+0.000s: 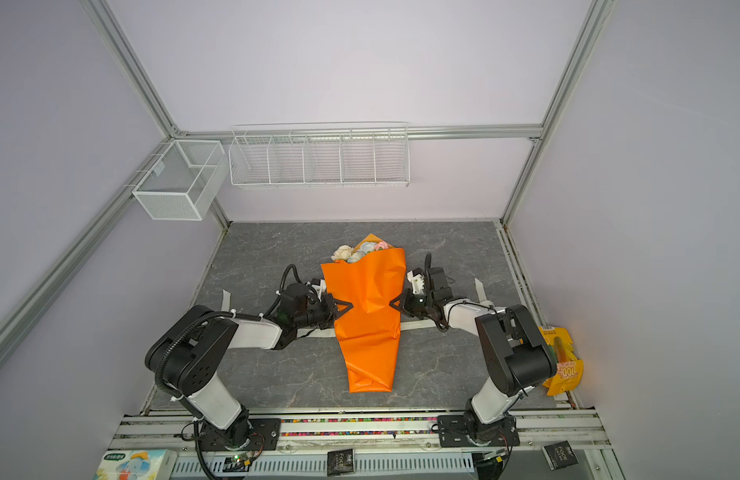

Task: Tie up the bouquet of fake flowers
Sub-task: 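Lift the cone with both grippers and shift it nearer the robot over the ribbon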

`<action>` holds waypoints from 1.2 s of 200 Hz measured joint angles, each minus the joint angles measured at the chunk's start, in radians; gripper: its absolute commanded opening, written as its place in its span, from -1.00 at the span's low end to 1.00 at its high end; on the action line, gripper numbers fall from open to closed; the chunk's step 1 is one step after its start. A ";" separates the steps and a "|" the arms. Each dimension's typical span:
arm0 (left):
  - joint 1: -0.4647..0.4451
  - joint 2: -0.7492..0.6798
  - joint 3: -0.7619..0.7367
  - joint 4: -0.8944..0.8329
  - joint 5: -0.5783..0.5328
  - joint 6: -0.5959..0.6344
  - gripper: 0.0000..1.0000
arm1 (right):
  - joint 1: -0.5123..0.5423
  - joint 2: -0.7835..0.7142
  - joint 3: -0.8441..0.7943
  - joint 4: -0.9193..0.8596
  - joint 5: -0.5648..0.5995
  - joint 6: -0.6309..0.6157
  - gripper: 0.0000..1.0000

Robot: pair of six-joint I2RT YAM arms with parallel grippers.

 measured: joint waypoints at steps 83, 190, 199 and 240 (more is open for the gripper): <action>-0.019 0.142 -0.054 0.103 -0.003 -0.018 -1.00 | 0.028 0.064 -0.064 0.022 0.044 0.008 -0.74; 0.077 0.261 0.121 0.068 0.043 0.019 -0.99 | -0.024 0.221 0.123 0.038 0.038 -0.006 -0.63; 0.084 0.262 0.131 0.054 0.050 0.024 -0.81 | -0.027 0.227 0.139 0.025 0.035 -0.013 -0.56; 0.094 0.216 0.136 -0.003 0.051 0.066 0.03 | -0.068 0.200 0.169 -0.048 0.036 -0.040 0.11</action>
